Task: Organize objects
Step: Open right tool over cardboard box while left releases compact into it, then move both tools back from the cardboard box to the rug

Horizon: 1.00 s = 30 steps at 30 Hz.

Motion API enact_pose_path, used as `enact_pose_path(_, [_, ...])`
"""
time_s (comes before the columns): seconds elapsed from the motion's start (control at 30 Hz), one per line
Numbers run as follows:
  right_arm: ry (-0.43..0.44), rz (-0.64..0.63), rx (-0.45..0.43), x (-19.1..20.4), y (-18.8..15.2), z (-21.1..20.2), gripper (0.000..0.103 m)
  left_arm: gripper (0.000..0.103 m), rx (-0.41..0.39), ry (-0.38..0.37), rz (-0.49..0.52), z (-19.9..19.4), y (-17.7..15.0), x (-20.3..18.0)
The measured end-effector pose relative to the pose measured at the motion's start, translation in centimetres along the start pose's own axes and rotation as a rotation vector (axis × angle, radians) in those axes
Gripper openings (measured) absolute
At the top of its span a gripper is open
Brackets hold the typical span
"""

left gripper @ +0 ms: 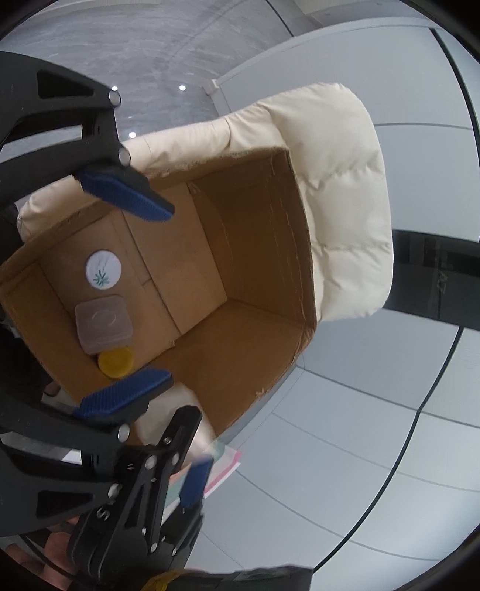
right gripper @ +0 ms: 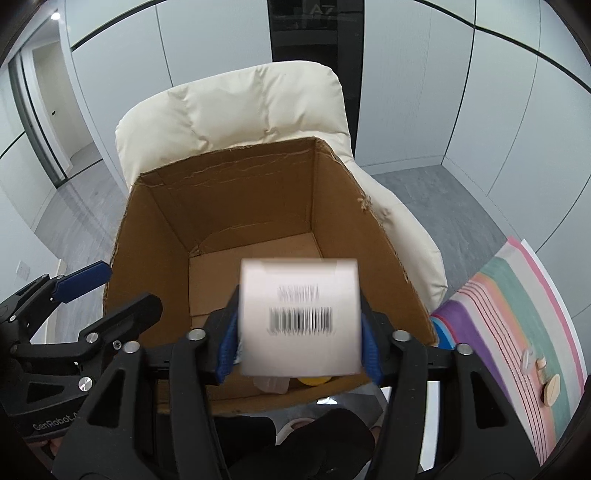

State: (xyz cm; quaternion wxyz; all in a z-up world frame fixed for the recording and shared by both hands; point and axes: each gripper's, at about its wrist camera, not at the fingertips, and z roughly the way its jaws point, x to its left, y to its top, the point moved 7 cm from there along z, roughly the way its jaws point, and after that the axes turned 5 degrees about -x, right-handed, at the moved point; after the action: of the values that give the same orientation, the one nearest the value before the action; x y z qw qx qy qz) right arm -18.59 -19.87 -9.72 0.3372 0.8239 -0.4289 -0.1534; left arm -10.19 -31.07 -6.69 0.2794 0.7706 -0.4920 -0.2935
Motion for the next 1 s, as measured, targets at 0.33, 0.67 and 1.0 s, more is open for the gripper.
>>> enact_pose_path(0.33, [-0.052,0.033,-0.012,-1.5,0.2,-0.2,0.093,0.103,-0.007,0.065,0.002,0.7,0.3,0.7])
enact_pose_path(0.67, [-0.155,0.055,0.003,-5.1,-0.5,-0.8,0.103,0.103,-0.004,0.131,0.038,1.7,0.3,-0.2])
enact_pose_path(1.0, [-0.201,0.094,0.002,-8.7,-1.6,-2.4,0.103,0.103,0.001,0.073,0.079,2.6,0.5,-4.1])
